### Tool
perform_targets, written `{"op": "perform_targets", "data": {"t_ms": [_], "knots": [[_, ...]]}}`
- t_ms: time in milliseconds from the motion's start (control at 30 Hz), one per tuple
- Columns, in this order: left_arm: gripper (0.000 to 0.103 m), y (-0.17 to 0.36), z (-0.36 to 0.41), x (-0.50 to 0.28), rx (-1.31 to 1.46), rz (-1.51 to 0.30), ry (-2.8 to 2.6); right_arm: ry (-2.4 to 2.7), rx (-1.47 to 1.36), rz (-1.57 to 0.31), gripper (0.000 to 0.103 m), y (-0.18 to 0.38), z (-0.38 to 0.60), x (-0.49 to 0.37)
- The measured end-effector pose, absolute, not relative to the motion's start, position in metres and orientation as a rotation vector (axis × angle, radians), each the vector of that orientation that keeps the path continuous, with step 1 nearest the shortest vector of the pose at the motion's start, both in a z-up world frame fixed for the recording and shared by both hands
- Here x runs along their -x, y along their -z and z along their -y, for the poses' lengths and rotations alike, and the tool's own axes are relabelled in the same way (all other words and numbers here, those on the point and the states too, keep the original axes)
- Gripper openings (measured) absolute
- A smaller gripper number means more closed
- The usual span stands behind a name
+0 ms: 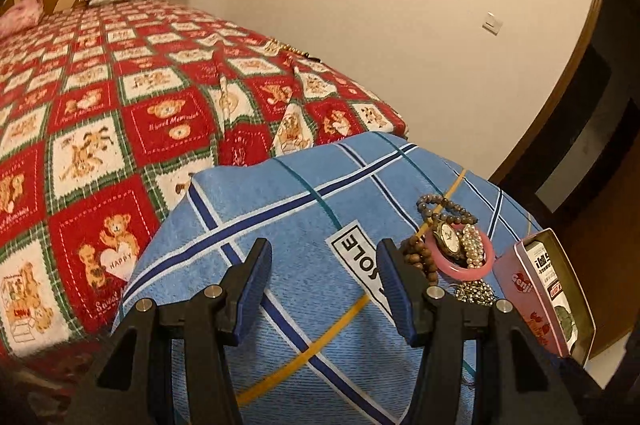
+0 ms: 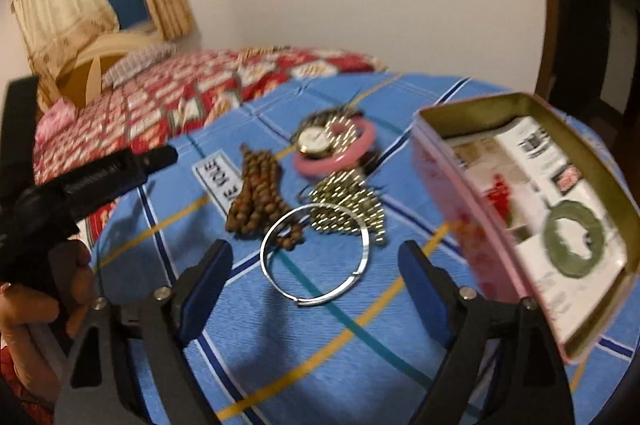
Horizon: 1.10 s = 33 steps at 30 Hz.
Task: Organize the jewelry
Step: 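Withdraw both tools from the tin back toward the jewelry pile, then grasp the silver bangle with the right tool while the left grasps the brown bead bracelet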
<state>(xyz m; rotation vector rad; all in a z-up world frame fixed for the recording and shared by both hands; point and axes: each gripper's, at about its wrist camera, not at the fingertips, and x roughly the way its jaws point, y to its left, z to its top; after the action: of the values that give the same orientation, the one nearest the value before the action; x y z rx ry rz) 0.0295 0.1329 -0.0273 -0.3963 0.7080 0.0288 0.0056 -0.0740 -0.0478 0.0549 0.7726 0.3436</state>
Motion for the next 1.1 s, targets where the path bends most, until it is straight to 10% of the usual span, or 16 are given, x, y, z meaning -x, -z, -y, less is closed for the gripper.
{"op": "perform_targets", "data": {"t_ms": [567,1100], "knots": [[0.055,0.03,-0.13,-0.035,0.39,-0.733,-0.017,-0.375,0.073,-0.87,0.071,0.061,0.06,-0.016],[0.055,0.034,-0.05,-0.058,0.164,-0.791,0.129,-0.287,-0.098,-0.568,0.072,0.024,0.111,0.013]]}}
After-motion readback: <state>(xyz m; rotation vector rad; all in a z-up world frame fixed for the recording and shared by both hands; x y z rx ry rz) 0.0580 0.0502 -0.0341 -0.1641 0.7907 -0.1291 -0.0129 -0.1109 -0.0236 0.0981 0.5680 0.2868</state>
